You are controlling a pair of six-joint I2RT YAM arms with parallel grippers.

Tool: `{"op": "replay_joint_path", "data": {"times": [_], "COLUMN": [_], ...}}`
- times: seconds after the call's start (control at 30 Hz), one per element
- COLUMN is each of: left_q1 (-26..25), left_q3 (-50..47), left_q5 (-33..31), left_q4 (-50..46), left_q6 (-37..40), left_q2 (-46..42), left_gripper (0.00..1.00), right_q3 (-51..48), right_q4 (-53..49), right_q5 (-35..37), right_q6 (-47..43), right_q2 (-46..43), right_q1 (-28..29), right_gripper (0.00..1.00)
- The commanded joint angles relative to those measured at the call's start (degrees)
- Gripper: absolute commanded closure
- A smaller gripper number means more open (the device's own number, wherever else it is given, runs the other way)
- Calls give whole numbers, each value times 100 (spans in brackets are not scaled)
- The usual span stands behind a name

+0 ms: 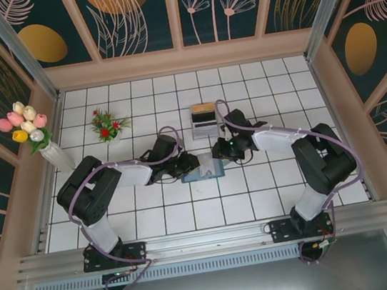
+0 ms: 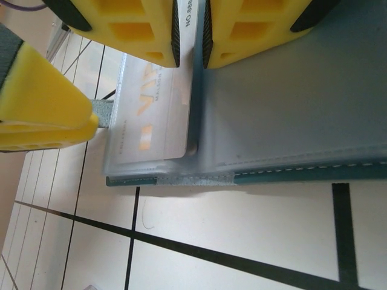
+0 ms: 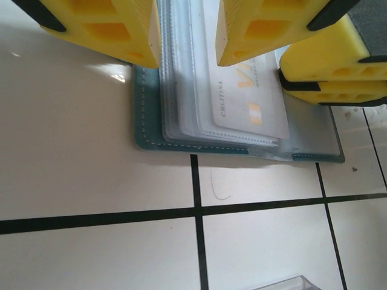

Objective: Take the credit cards out of the card holder

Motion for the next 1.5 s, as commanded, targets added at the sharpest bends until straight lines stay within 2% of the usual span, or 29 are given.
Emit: {"op": "replay_joint_path", "data": {"times": [0.0, 0.5, 1.07, 1.47], "left_q1": [28, 51, 112, 219], "left_q3": [-73, -108, -90, -214], "left_q5": [123, 208, 501, 298], "left_q4": [128, 266, 584, 200], "left_q6": [51, 51, 27, 360], "left_q2": [49, 143, 380, 37], "left_gripper": [79, 82, 85, 95], "right_q3": [226, 640, 583, 515], "right_q4": [-297, -1020, -978, -1022], "right_q5": [160, 1068, 1034, 1128], "right_q6": [-201, -278, -245, -201], "right_q2": [218, 714, 858, 871], "right_q1": [31, 426, 461, 429], "right_gripper": [68, 71, 73, 73]}}
